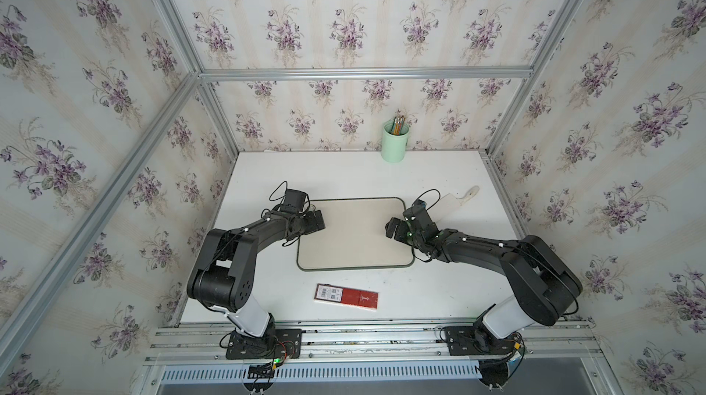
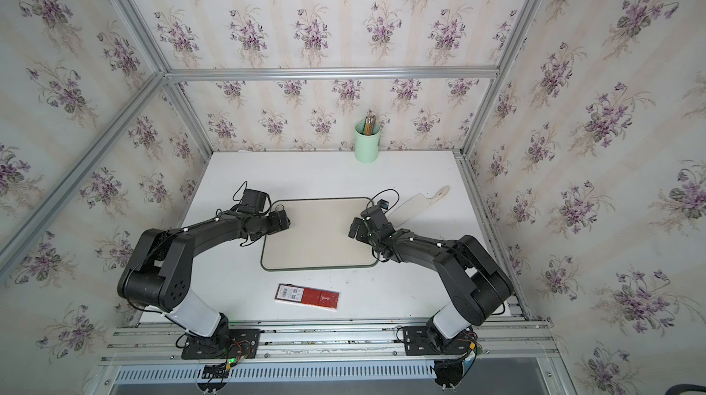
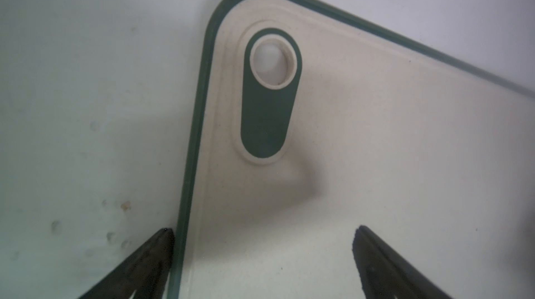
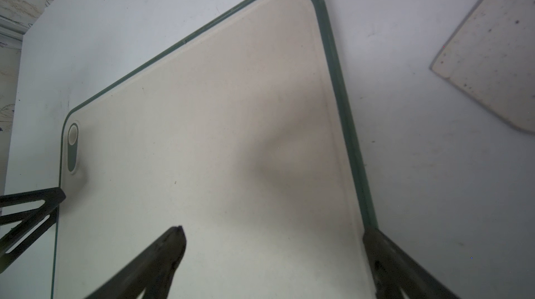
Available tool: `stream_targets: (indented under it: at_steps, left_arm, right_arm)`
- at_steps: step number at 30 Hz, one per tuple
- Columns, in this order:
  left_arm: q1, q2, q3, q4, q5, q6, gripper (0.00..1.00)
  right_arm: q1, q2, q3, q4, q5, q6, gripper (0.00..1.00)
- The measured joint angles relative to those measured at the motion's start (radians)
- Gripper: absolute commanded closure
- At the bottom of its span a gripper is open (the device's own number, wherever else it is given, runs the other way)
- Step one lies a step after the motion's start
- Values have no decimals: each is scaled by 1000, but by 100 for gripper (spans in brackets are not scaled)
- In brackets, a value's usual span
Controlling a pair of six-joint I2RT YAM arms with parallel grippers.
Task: Align the knife with the edge of the cutting board
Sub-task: Adjust the work surface at the center of the board.
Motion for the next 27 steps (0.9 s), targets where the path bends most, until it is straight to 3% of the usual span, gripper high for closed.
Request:
stream_targets:
  at_steps: [11, 27]
  left_arm:
    - [1, 65, 50, 63, 29, 19, 1]
    - [11, -10, -39, 89, 63, 25, 1]
  right_arm:
    - [-42, -64, -66, 40, -24, 37, 0]
    - [-129, -72, -21, 4, -47, -16, 0]
